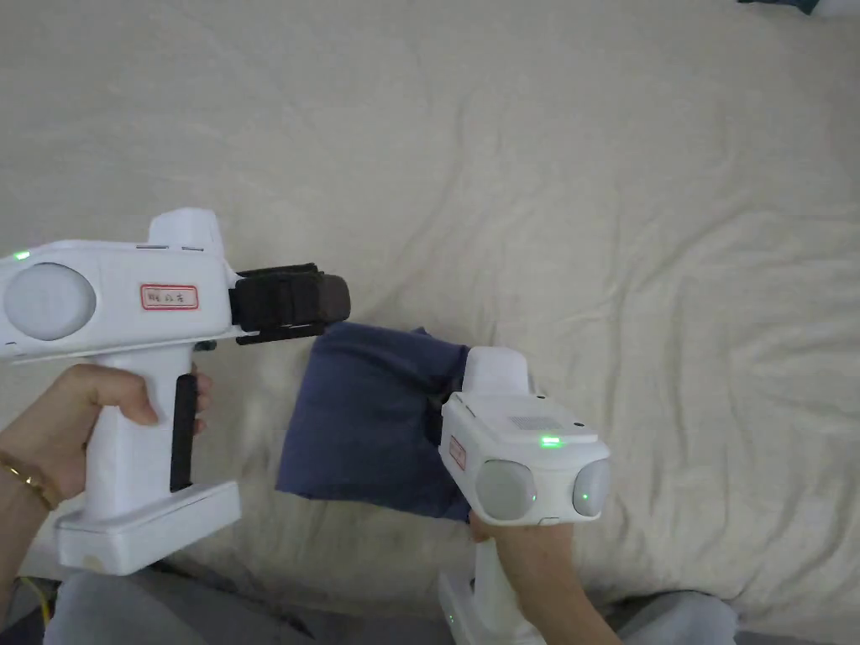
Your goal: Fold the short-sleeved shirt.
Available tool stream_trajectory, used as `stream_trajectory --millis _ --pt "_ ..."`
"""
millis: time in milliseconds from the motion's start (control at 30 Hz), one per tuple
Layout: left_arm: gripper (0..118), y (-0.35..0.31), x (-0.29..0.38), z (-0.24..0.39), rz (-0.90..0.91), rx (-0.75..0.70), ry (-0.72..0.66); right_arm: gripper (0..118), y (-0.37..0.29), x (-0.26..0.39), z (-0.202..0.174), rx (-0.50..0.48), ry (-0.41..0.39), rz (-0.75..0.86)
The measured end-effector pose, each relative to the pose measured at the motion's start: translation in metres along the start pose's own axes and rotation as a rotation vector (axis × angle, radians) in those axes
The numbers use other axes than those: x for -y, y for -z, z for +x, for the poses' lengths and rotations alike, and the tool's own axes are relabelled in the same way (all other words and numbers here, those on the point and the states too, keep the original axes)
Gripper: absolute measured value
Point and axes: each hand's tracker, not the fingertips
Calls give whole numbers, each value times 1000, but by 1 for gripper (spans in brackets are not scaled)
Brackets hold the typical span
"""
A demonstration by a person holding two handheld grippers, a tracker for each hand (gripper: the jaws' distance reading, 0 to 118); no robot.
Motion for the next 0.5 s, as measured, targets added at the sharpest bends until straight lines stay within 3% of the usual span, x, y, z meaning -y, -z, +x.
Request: stream_trajectory --millis 133,300,367,467,500 --pt "101 31 8 -36 -155 11 -44 2 -1 0 2 -20 8 -3" --pt "101 43 19 -61 -209 309 -203 2 0 -1 5 -31 24 -7" --pt "101 55 23 -63 -264 361 -257 2 0 -2 5 -36 40 -11" --pt "85 70 32 -51 -327 399 -225 2 0 -3 5 -38 56 -15" --pt "70 75 33 -44 -338 375 -200 2 0 -3 5 -38 61 -16"
